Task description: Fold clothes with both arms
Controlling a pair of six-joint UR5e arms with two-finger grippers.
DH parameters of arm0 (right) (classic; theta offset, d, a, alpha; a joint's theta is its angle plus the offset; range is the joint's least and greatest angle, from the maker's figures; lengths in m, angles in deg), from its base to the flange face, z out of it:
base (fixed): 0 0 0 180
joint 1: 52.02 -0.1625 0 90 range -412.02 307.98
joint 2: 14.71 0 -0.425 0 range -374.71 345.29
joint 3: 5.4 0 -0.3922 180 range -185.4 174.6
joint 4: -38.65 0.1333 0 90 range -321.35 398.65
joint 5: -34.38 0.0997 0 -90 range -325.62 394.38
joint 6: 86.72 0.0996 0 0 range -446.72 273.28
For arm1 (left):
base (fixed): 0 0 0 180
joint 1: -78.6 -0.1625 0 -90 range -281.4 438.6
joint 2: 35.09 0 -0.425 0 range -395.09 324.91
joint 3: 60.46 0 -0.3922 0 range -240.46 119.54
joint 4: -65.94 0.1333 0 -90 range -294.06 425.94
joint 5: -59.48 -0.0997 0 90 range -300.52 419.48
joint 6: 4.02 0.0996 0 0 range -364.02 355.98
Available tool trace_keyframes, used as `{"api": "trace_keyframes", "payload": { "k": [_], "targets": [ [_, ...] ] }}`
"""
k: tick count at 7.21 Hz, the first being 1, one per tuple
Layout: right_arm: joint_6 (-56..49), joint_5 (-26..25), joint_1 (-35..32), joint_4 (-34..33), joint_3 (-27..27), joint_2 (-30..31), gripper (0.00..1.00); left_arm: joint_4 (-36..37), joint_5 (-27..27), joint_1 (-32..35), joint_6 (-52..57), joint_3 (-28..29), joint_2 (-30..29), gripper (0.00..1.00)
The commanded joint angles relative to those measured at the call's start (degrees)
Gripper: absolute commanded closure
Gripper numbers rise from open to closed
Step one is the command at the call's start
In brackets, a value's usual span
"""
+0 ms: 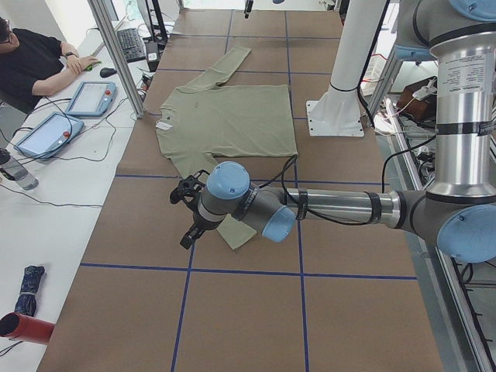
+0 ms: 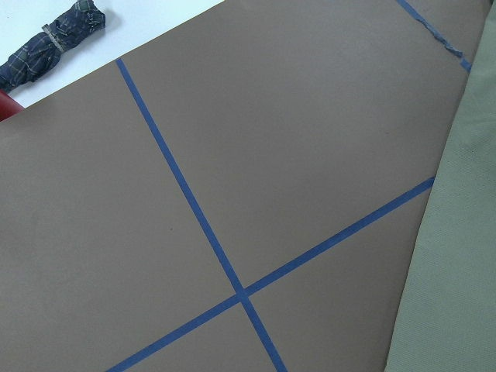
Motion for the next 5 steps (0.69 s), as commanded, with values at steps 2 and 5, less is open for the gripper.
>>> {"api": "trace_keyframes", "payload": {
  "k": [2,5],
  "targets": [
    [13.43,-10.21,11.12,17.85,13.07,-3.65,0.28,-2.31,-0.01,0.03,-0.02,0.06,0.8,0.0],
    [13.35,-11.44,12.8,19.09,19.08,-7.63,0.28,-2.41,-0.01,0.03,0.07,0.06,0.9,0.0]
  ]
}}
